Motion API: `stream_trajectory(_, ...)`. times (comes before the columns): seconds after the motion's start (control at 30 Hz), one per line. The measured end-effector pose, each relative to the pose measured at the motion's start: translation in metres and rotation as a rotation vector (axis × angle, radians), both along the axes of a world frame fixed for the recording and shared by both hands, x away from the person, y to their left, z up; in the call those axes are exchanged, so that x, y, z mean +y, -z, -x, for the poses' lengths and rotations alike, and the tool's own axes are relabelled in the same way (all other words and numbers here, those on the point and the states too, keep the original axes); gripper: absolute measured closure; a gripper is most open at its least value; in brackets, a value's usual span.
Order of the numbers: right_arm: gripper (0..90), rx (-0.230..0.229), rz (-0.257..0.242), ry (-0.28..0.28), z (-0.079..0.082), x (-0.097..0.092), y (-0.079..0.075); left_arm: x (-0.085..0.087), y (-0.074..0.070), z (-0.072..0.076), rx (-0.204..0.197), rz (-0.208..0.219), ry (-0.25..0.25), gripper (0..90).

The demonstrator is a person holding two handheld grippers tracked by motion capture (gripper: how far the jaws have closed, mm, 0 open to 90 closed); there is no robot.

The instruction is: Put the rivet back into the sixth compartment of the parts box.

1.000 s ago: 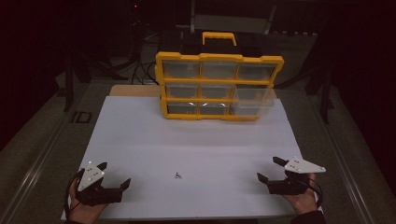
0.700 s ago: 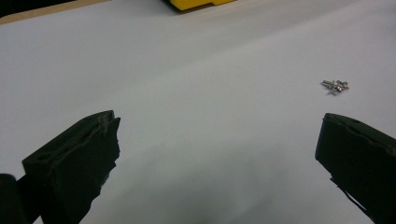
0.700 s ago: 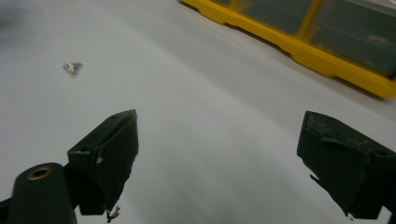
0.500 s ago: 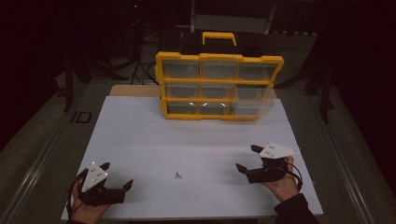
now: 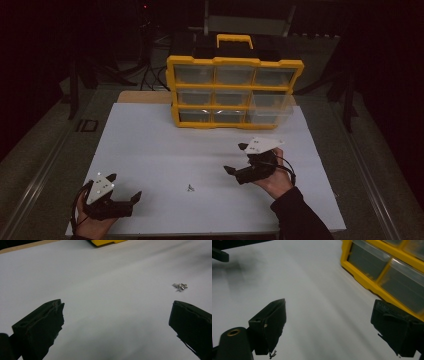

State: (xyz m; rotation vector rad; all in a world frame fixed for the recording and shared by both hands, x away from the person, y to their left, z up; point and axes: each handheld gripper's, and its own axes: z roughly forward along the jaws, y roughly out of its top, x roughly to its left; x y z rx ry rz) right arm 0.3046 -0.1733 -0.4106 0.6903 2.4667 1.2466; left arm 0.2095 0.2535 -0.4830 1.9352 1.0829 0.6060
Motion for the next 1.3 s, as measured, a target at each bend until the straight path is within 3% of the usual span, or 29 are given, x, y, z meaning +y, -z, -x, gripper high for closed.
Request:
stream_trajectory(0.37, 13.2, 0.018, 0.059, -0.090, -0.018, 0.042, -0.011, 0.001, -0.002, -0.003, -0.028, 0.000, -0.015, 0.5)
stream_trajectory(0.7, 13.4, 0.082, 0.234, -0.152, -0.026, 0.080, -0.011, 0.001, -0.001, -0.008, -0.031, 0.002, -0.020, 0.5)
stream_trajectory(0.83, 13.4, 0.090, 0.283, -0.174, -0.025, 0.090, -0.009, 0.001, 0.000, -0.008, -0.029, -0.002, -0.017, 0.4)
stream_trajectory(1.2, 13.7, 0.123, 0.338, -0.221, -0.020, 0.112, 0.022, 0.000, 0.000, -0.008, -0.027, -0.004, -0.012, 0.5)
stream_trajectory(1.23, 14.4, 0.138, 0.368, -0.226, -0.018, 0.117, 0.034, -0.001, 0.000, -0.007, -0.028, -0.006, -0.011, 0.5)
stream_trajectory(1.3, 15.1, 0.156, 0.394, -0.216, -0.017, 0.121, 0.043, 0.000, 0.000, -0.007, -0.030, -0.007, -0.012, 0.5)
